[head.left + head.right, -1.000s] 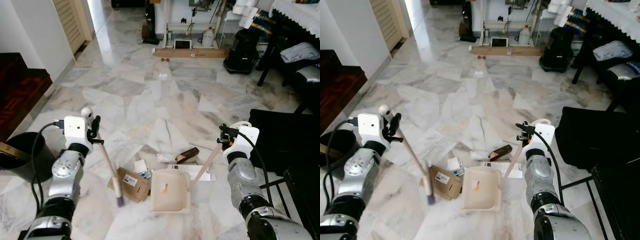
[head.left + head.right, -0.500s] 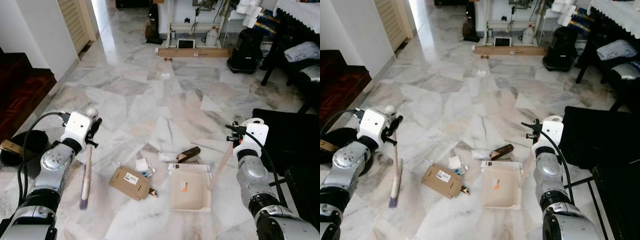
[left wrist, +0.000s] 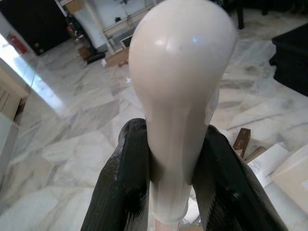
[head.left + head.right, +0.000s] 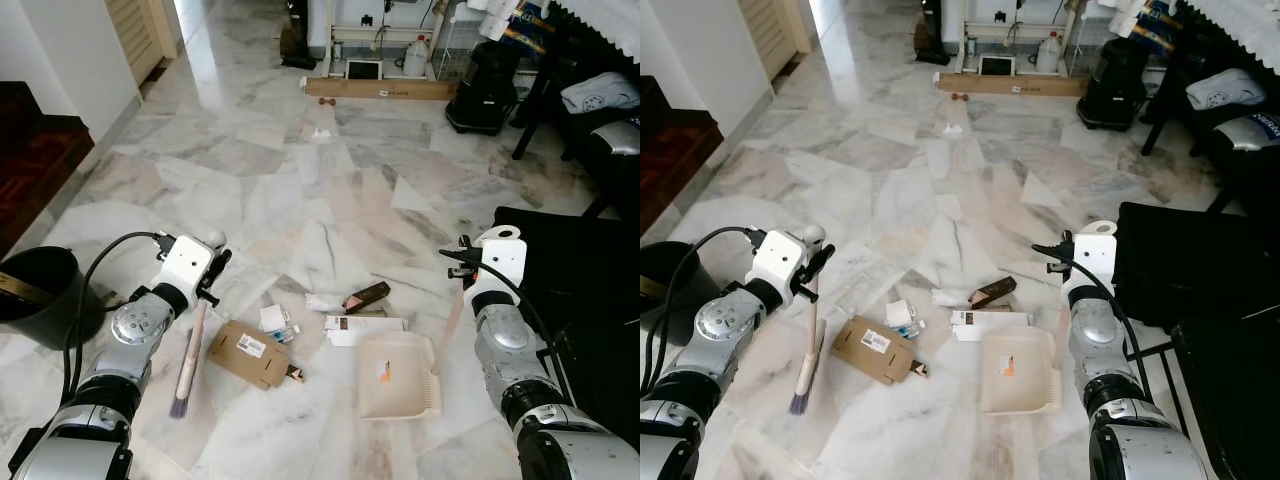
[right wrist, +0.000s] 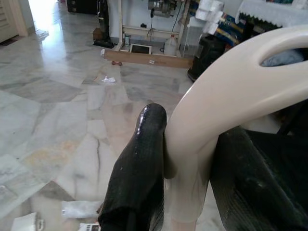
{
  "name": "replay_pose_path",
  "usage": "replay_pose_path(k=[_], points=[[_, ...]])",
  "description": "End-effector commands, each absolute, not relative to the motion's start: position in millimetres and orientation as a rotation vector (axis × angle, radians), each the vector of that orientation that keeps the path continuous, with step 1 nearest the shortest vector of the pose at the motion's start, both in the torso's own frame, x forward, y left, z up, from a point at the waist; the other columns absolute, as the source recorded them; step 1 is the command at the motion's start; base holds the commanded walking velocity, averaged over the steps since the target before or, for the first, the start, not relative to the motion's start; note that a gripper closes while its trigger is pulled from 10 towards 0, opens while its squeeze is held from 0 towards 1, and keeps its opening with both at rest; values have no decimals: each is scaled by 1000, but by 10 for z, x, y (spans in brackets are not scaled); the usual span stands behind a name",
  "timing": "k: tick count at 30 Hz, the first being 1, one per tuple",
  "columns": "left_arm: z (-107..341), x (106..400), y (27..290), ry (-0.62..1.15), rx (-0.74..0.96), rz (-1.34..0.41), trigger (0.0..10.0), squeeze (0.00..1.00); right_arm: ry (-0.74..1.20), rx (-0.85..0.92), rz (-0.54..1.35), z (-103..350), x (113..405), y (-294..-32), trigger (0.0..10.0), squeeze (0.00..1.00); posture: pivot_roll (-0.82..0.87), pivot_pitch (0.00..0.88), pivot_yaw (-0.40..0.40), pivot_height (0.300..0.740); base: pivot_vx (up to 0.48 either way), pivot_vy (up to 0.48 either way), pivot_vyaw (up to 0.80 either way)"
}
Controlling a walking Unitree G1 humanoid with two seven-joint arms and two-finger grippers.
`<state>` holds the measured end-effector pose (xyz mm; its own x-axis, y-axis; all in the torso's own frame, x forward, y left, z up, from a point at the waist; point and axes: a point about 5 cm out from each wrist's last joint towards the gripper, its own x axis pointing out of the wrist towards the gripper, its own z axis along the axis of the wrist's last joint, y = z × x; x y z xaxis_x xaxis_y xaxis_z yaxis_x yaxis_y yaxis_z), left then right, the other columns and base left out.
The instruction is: Sweep floor
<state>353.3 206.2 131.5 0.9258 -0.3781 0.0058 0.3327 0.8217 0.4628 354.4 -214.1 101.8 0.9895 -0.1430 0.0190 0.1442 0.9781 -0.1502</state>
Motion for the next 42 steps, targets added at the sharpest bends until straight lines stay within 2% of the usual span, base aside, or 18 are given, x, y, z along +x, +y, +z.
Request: replay_pose_path(k=[1, 8, 14, 16, 18, 24, 28, 29, 33, 42], points=[[1455, 3577, 2099, -144, 562, -385, 10000, 0, -98, -175, -144, 1214, 3611, -2137, 10000, 0, -19, 149, -28, 740, 0, 0, 0], [1433, 3599, 2001, -142, 646, -434, 10000, 0, -99, -166, -140, 1170, 3589, -2077, 10000, 0, -32, 173, -33, 740, 0, 0, 0], [1308, 3565, 1748, -147, 621, -528, 10000, 0, -120, -169, -211, 1156, 3544, -2126, 10000, 0, -45, 189, -33, 740, 0, 0, 0], [1295, 3559, 1739, -146, 601, -525, 10000, 0, -123, -169, -209, 1156, 3540, -2124, 10000, 0, -45, 196, -33, 740, 0, 0, 0], [1266, 3558, 1721, -143, 527, -499, 10000, 0, -119, -163, -213, 1134, 3530, -2116, 10000, 0, -41, 204, -34, 740, 0, 0, 0], [1213, 3540, 1670, -147, 462, -470, 10000, 0, -115, -162, -231, 1103, 3517, -2076, 10000, 0, -36, 214, -33, 740, 0, 0, 0], [1218, 3544, 1636, -159, 362, -449, 10000, 0, -105, -153, -231, 1067, 3507, -2025, 10000, 0, -29, 218, -31, 740, 0, 0, 0], [1249, 3561, 1630, -168, 287, -435, 10000, 0, -101, -142, -227, 1056, 3508, -1999, 10000, 0, -27, 219, -30, 740, 0, 0, 0], [1326, 3598, 1615, -195, 194, -410, 10000, 0, -97, -125, -222, 1054, 3522, -1941, 10000, 0, -19, 221, -26, 740, 0, 0, 0], [1485, 3670, 1618, -242, 39, -378, 10000, 0, -99, -84, -214, 1074, 3557, -1806, 10000, 0, -7, 219, -18, 740, 0, 0, 0]])
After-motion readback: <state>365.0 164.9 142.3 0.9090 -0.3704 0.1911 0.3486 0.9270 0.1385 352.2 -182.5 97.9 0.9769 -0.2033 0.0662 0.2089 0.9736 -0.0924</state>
